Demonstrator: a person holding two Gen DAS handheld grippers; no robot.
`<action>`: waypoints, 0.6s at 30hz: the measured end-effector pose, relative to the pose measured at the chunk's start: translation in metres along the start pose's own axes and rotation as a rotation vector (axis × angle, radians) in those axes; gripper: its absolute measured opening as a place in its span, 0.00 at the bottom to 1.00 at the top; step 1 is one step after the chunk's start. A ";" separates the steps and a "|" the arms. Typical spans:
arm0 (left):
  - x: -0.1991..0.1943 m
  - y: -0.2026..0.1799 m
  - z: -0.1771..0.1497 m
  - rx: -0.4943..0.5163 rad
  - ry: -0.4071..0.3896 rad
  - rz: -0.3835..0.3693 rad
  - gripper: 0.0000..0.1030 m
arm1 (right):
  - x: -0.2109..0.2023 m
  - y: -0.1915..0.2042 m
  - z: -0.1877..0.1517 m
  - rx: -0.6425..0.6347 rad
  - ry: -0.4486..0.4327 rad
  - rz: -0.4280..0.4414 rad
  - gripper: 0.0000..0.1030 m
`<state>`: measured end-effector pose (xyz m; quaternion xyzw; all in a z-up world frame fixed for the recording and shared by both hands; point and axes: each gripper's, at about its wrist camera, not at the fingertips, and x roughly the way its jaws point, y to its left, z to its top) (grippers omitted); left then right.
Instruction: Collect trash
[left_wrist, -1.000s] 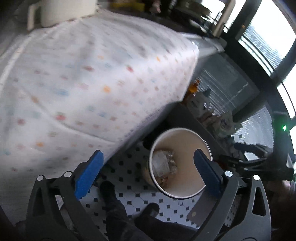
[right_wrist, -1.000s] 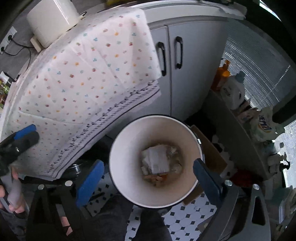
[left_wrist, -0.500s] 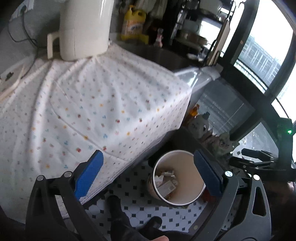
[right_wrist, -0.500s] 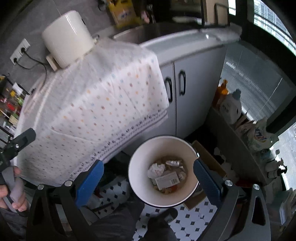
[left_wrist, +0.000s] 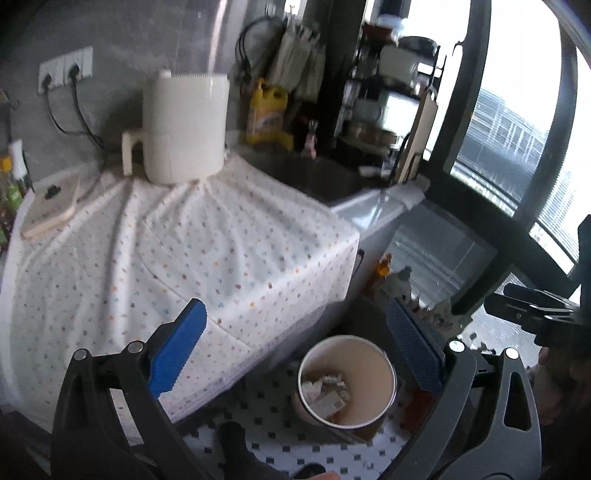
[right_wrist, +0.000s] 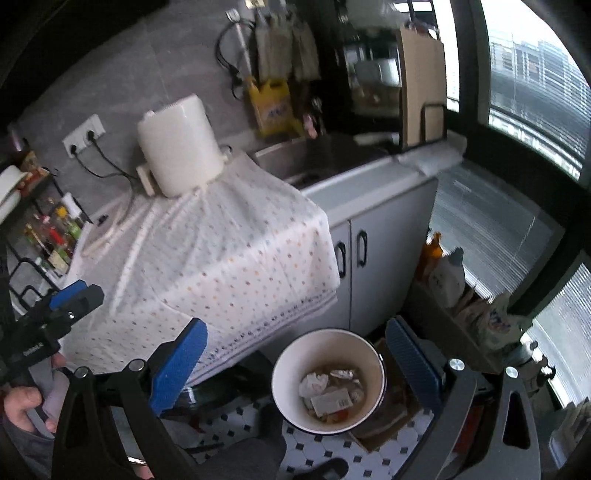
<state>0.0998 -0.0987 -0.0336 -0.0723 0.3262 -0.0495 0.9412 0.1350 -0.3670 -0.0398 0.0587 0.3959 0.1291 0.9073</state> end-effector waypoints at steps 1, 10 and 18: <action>-0.004 -0.001 0.000 0.004 -0.006 0.003 0.94 | -0.007 0.001 0.000 -0.004 -0.016 0.003 0.92; -0.050 -0.012 0.000 0.007 -0.081 0.048 0.94 | -0.043 0.012 -0.011 -0.013 -0.090 0.042 0.92; -0.072 -0.017 -0.009 0.005 -0.116 0.082 0.94 | -0.065 0.019 -0.030 -0.014 -0.126 0.056 0.92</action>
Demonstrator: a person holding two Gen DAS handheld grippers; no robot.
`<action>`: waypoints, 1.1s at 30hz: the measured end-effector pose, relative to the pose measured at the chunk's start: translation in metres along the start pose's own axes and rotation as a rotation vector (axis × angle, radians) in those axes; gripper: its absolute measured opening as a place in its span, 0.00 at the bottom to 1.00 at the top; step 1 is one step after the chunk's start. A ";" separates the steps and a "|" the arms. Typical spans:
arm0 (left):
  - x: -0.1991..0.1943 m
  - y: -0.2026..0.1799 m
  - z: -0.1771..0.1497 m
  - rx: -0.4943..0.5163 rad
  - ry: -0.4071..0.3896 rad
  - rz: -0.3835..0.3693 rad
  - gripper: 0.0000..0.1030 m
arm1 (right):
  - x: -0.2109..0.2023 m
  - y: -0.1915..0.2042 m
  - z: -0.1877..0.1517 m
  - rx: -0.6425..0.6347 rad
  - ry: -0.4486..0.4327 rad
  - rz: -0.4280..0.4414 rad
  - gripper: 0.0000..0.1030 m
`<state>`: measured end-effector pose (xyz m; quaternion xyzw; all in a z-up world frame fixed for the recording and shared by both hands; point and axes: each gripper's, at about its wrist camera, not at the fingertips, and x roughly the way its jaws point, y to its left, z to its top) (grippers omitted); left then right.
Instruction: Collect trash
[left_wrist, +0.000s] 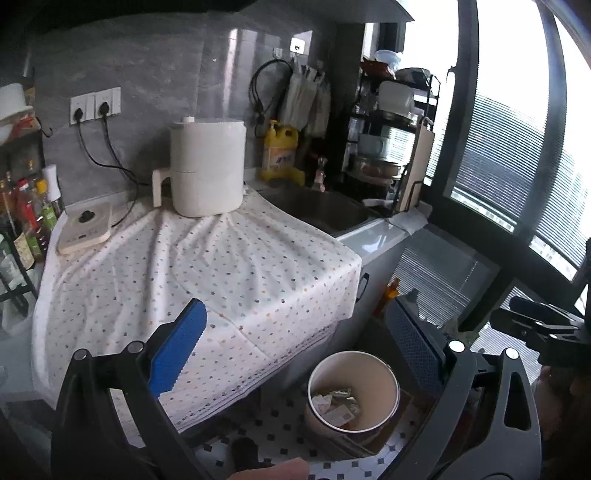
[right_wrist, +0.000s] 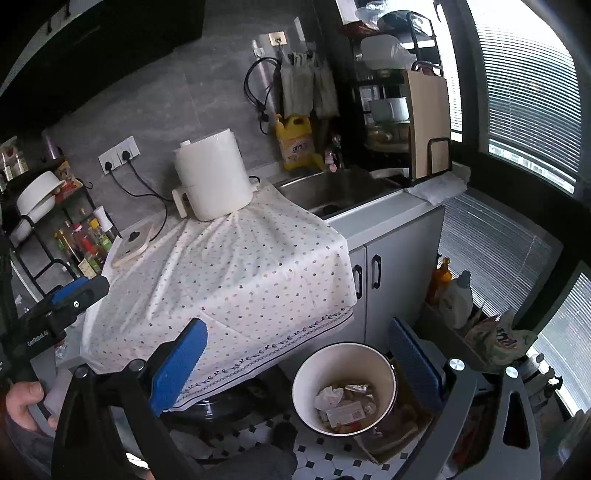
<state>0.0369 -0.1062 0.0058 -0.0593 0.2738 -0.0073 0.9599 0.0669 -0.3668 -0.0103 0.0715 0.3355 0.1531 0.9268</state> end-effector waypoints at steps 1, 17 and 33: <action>-0.001 0.001 -0.001 -0.004 0.000 0.003 0.94 | -0.001 0.001 -0.002 0.000 -0.002 0.001 0.92; -0.012 0.014 -0.010 -0.032 -0.005 0.034 0.94 | 0.002 0.016 -0.009 -0.020 -0.011 0.036 0.92; -0.006 0.015 -0.007 -0.034 0.007 0.032 0.94 | 0.007 0.016 -0.013 -0.014 -0.002 0.038 0.92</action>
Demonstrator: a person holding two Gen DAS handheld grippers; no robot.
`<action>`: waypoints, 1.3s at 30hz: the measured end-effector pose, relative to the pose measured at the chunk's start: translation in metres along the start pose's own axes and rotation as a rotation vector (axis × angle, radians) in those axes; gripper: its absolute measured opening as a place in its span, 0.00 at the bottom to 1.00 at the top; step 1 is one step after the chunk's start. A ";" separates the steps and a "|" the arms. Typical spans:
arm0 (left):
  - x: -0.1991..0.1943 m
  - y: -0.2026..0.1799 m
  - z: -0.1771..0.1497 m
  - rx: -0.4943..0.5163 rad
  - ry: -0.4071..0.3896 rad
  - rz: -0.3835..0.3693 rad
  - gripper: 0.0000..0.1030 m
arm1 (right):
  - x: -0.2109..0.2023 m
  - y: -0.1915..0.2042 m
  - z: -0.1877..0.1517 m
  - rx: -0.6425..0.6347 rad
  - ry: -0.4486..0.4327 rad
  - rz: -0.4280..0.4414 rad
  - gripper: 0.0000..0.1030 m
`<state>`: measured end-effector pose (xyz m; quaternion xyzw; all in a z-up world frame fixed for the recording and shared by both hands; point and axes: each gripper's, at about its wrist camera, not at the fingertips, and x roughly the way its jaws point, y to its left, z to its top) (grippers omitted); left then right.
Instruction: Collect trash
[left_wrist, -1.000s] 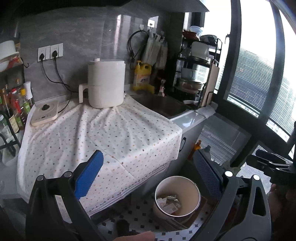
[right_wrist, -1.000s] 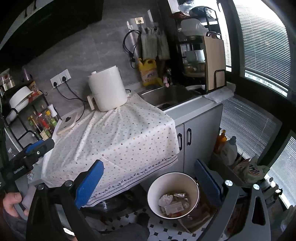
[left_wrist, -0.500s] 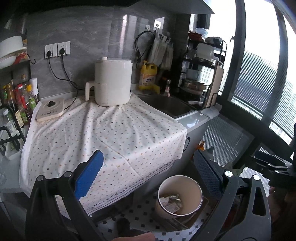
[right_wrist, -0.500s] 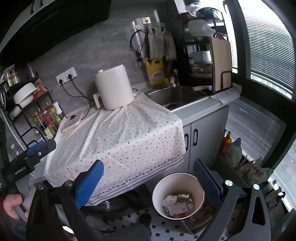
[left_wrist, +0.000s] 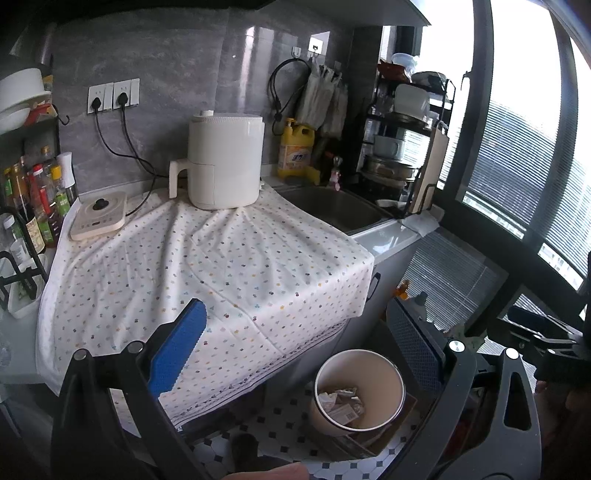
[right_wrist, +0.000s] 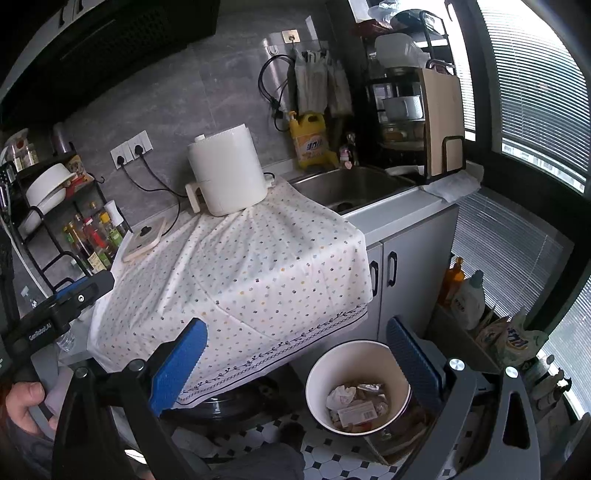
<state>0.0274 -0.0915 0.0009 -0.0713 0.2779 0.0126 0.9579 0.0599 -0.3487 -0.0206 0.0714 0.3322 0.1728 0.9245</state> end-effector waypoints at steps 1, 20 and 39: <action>0.000 0.000 0.000 -0.001 0.000 0.000 0.94 | 0.000 0.000 0.000 0.001 -0.001 0.000 0.92; 0.013 0.002 0.008 -0.018 0.004 0.008 0.94 | 0.011 0.004 0.002 -0.001 0.001 0.003 0.92; 0.015 0.002 0.008 -0.022 0.006 0.012 0.94 | 0.013 0.004 0.003 -0.005 0.004 0.005 0.92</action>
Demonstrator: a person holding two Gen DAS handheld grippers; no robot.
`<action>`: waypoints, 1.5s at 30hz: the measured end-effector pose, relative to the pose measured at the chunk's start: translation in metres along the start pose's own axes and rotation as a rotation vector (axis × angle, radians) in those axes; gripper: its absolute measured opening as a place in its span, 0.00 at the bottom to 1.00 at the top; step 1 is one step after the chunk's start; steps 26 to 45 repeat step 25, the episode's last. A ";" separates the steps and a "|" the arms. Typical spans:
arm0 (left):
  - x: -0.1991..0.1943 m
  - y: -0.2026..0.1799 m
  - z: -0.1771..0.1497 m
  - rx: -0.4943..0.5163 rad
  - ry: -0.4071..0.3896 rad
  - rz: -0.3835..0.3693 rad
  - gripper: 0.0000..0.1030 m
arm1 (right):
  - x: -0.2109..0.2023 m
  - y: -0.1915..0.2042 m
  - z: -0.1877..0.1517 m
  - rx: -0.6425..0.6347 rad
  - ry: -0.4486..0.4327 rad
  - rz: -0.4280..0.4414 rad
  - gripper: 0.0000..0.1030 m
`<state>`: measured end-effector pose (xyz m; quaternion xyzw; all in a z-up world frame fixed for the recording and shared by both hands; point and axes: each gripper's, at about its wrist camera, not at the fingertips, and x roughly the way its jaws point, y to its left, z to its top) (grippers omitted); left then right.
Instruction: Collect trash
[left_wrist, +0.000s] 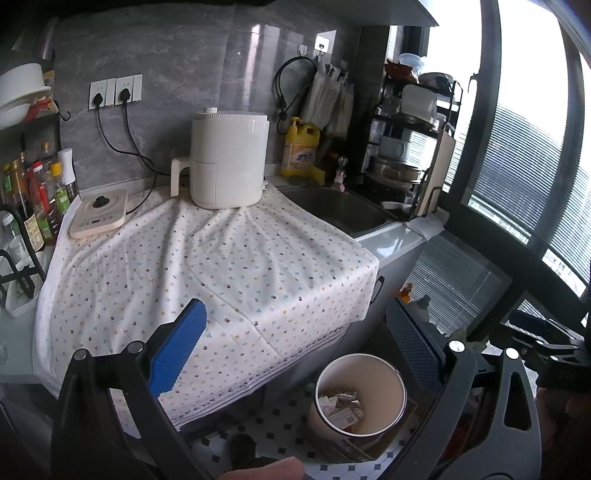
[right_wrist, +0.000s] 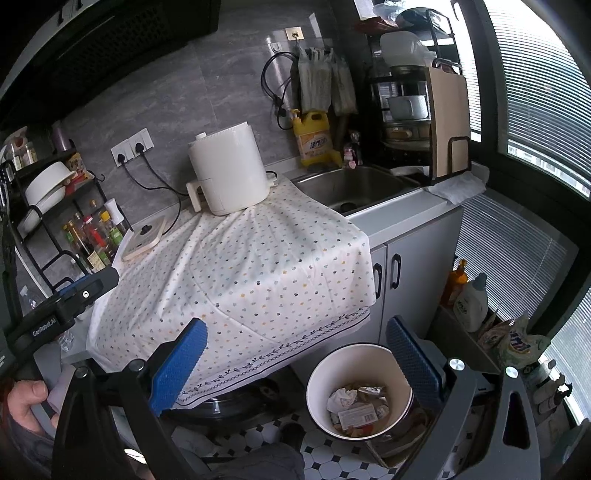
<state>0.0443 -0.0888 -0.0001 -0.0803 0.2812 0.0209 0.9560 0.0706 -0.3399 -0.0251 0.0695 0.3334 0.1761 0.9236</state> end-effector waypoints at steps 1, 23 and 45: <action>0.000 0.000 0.000 0.000 -0.001 0.000 0.94 | 0.000 0.000 0.000 0.000 0.000 0.000 0.92; 0.010 0.015 -0.006 -0.003 0.011 -0.008 0.94 | 0.011 0.002 -0.006 0.003 0.021 -0.010 0.92; 0.014 0.019 -0.004 -0.008 0.014 -0.016 0.94 | 0.015 0.002 -0.004 0.003 0.024 -0.013 0.92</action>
